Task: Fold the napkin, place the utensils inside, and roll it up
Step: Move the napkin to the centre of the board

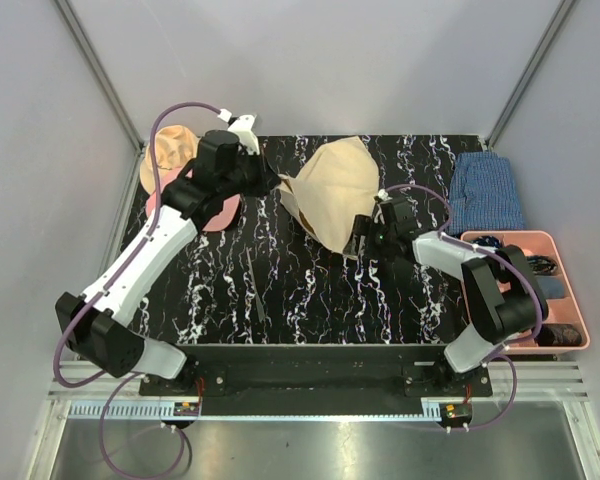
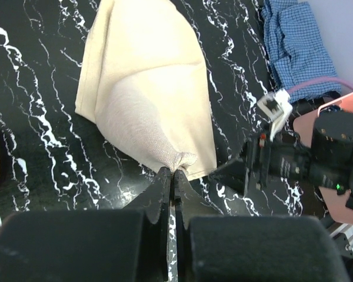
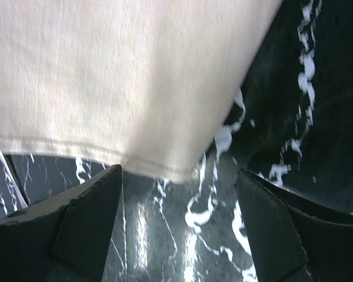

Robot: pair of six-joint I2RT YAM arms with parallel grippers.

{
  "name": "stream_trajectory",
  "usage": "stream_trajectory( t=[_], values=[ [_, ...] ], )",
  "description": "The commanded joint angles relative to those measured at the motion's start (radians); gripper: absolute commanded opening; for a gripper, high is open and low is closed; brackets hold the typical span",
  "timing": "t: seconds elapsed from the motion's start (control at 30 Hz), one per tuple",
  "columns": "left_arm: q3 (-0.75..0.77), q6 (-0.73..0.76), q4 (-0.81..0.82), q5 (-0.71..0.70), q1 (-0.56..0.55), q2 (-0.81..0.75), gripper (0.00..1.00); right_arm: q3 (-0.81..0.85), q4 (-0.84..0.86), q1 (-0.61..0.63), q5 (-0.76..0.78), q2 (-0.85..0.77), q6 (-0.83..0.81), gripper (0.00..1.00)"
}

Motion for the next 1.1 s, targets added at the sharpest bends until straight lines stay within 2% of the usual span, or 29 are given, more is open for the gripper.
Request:
stream_trajectory(
  t=[0.0, 0.17, 0.3, 0.4, 0.43, 0.5, 0.53, 0.6, 0.8, 0.9, 0.97, 1.07],
  values=[
    [-0.02, 0.046, 0.008, 0.029, 0.015, -0.049, 0.0, 0.089, 0.063, 0.002, 0.03, 0.068, 0.009, 0.84],
    [-0.048, 0.089, 0.016, 0.019, 0.029, -0.066, 0.0, 0.126, 0.06, 0.002, 0.044, 0.138, 0.021, 0.77],
    [-0.088, 0.115, 0.045, 0.02, 0.047, -0.086, 0.0, 0.158, 0.03, 0.002, 0.027, 0.188, 0.04, 0.67],
    [-0.14, 0.128, 0.086, 0.017, 0.06, -0.103, 0.0, 0.166, 0.019, 0.002, 0.025, 0.203, 0.041, 0.52],
    [-0.164, 0.129, 0.097, 0.015, 0.064, -0.106, 0.0, 0.169, 0.01, 0.002, 0.025, 0.202, 0.037, 0.37],
    [-0.187, 0.131, 0.12, 0.011, 0.074, -0.112, 0.0, 0.196, -0.047, 0.002, 0.043, 0.183, 0.012, 0.23],
    [-0.201, 0.132, 0.121, 0.009, 0.078, -0.114, 0.0, 0.212, -0.074, 0.002, 0.059, 0.169, 0.002, 0.13],
    [-0.21, 0.131, 0.12, 0.009, 0.084, -0.123, 0.0, 0.268, -0.174, 0.002, 0.129, 0.119, -0.037, 0.06],
    [-0.227, 0.171, 0.12, -0.069, 0.093, -0.175, 0.0, 0.416, -0.323, 0.002, 0.324, -0.064, -0.106, 0.05],
    [-0.236, 0.194, 0.114, -0.125, 0.101, -0.178, 0.0, 0.485, -0.331, 0.004, 0.338, -0.053, -0.112, 0.09],
    [-0.241, 0.203, 0.114, -0.167, 0.104, -0.173, 0.0, 0.513, -0.328, 0.005, 0.309, 0.008, -0.108, 0.1],
    [-0.25, 0.209, 0.118, -0.193, 0.112, -0.157, 0.0, 0.568, -0.32, 0.008, 0.222, 0.109, -0.092, 0.26]
  ],
)
